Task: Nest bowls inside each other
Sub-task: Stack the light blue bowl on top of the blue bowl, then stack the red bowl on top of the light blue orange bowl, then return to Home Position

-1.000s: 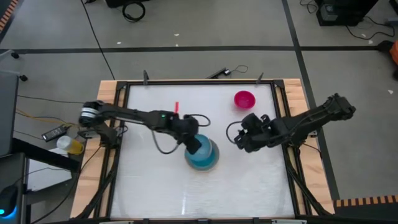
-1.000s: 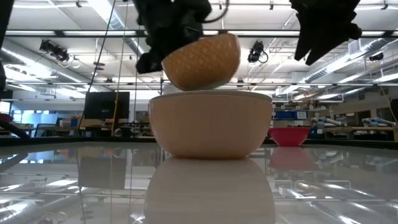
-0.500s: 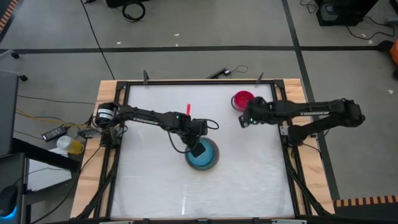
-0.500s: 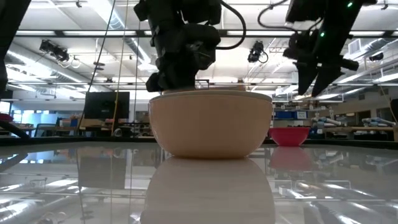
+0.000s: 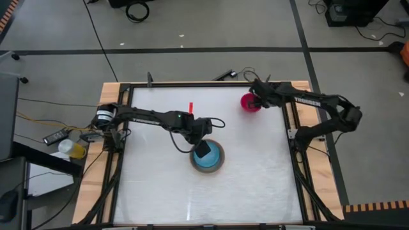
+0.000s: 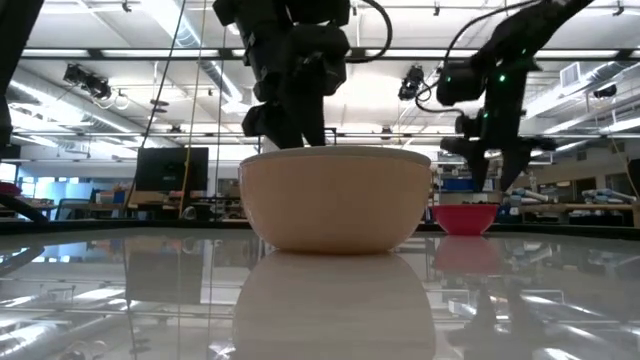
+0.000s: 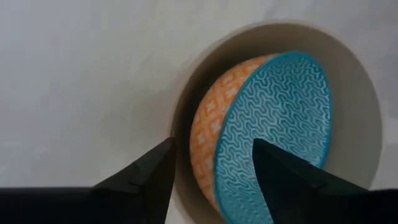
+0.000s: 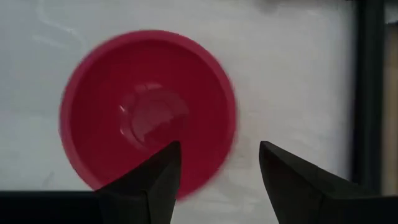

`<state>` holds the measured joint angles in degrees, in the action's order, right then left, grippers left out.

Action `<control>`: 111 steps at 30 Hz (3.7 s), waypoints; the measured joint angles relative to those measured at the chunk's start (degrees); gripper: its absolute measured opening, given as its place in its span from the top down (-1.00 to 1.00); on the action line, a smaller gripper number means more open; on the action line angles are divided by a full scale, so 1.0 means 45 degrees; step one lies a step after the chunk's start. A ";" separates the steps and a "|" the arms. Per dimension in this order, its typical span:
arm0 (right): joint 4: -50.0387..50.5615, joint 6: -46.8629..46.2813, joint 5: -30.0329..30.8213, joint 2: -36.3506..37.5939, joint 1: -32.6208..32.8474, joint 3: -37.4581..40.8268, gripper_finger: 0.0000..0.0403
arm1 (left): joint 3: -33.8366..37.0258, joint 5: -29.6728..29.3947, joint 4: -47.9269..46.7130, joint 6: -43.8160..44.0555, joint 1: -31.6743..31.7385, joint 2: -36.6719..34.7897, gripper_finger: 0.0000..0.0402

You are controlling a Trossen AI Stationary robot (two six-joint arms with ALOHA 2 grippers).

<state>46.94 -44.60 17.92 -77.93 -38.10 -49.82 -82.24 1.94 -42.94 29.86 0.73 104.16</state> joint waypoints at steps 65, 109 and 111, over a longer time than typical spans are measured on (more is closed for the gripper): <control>-0.7496 0.0237 -0.0857 -0.3450 1.0567 -0.2614 0.37 | 0.0029 -0.6367 0.1379 -0.0517 -0.1632 -0.5412 -0.09; -0.8496 0.7855 -0.1768 1.6164 1.2049 0.6598 0.99 | 1.4301 -0.5167 0.8050 -0.5551 -0.4697 -1.8643 0.99; -0.8499 0.7855 -0.1779 1.6665 1.2049 0.7259 0.99 | 1.4916 -0.5153 0.8406 -0.5660 -0.4677 -1.9413 0.99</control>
<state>8.69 -9.25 9.91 -2.93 16.12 -17.16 -15.12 -21.25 -5.12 4.39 -20.32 16.80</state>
